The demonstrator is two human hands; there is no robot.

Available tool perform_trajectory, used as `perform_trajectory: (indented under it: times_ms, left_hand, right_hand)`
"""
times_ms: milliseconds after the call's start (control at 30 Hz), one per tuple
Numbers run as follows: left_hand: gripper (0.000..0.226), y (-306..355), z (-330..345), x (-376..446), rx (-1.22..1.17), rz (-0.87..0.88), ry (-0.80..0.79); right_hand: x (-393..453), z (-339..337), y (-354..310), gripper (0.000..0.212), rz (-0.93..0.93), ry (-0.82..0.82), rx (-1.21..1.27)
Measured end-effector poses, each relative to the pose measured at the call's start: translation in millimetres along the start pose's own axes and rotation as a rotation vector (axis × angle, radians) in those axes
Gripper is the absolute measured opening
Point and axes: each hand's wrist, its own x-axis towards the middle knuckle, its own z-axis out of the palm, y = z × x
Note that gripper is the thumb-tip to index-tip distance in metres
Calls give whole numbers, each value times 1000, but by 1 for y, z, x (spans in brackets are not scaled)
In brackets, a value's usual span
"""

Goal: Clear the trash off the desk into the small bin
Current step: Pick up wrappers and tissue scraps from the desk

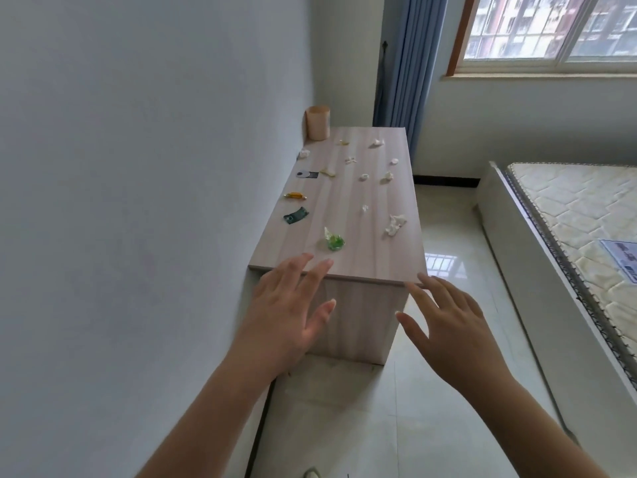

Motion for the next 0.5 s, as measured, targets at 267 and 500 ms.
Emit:
perform_trajectory:
  times_ms: [267, 500]
  left_hand:
    - [50, -70, 21, 83, 18, 47, -35]
    - [47, -83, 65, 162, 33, 135, -79]
  right_hand:
    - [98, 21, -3, 62, 87, -22, 20]
    - [154, 46, 24, 51, 131, 30, 75]
